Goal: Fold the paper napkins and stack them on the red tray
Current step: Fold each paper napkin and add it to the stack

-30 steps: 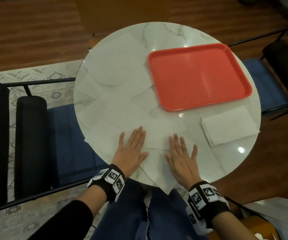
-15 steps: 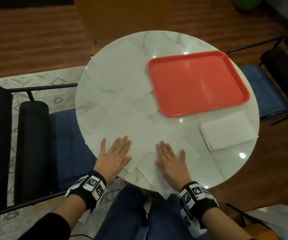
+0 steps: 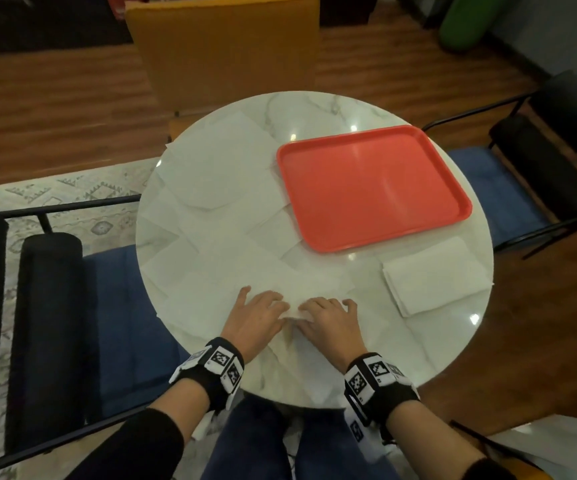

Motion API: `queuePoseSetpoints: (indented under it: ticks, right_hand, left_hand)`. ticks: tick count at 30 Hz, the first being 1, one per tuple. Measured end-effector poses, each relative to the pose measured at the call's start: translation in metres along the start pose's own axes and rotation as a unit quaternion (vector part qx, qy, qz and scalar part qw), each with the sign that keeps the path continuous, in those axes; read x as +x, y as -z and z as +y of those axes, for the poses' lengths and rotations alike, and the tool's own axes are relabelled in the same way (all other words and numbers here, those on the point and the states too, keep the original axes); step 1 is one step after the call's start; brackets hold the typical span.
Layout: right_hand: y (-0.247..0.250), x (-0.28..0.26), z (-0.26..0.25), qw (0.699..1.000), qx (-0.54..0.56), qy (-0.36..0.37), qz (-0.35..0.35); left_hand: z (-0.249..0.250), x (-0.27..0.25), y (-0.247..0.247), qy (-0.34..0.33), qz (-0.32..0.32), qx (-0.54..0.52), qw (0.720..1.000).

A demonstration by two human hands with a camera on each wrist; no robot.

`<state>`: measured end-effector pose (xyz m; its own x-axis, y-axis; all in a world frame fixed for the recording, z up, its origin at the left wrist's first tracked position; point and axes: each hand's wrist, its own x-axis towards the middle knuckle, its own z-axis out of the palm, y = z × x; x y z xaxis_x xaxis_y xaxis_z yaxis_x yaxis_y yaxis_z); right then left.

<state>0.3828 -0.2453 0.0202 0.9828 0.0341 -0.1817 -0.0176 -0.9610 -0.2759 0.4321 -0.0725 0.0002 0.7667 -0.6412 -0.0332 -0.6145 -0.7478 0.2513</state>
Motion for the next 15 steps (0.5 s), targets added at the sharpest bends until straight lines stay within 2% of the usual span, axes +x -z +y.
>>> queuePoseSetpoints:
  ticks: [2,7,12,15]
  right_hand:
    - [0.005,0.001,0.003,0.999,0.021,-0.003,-0.033]
    - [0.004,0.007,0.016,0.999,0.002,0.041,-0.028]
    - [0.008,0.015,0.022,0.994,0.015,0.086,-0.066]
    - [0.009,0.017,0.025,0.991,-0.02,0.113,-0.073]
  left_hand:
    - [-0.004,0.004,0.005,0.011,-0.018,-0.033,0.999]
    - [-0.007,0.011,0.013,0.006,-0.085,-0.041,0.996]
    - [0.004,0.014,0.018,0.043,-0.115,-0.018,0.992]
    - [0.008,0.012,0.015,0.051,-0.11,-0.007,0.993]
